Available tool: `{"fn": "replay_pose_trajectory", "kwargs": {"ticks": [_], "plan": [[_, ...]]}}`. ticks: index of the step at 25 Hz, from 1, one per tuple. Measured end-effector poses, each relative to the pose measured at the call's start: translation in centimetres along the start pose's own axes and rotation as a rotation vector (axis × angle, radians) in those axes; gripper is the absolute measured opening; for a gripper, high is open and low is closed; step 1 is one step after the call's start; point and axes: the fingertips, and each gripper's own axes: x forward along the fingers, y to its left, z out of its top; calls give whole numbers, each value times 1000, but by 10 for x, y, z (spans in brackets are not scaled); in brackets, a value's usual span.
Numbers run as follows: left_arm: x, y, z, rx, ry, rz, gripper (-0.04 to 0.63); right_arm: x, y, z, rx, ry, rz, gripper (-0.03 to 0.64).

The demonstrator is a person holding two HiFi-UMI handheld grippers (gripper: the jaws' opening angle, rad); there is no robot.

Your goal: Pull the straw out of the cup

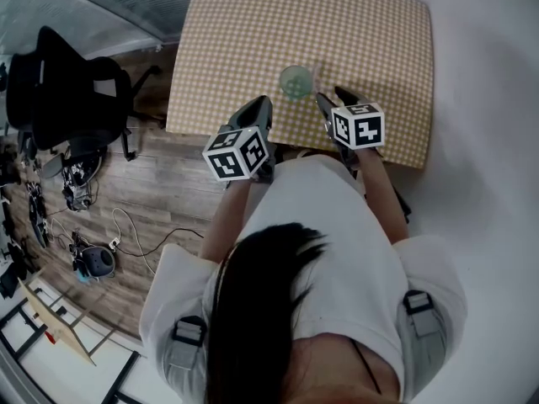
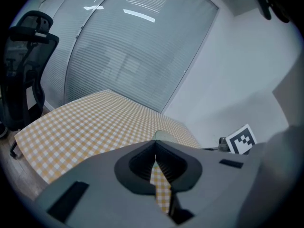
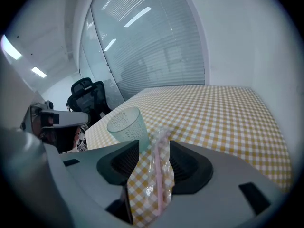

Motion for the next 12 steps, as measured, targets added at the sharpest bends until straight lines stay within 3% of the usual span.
{"fn": "replay_pose_trajectory", "kwargs": {"ticks": [8,12], "plan": [[1,-16,-3,34,-8,-22,9,-27,2,18,-1,-87,-3,184],[-5,-29,2,56,-53,-48,8,-41,2,20,-11,-116,-15,184]]}}
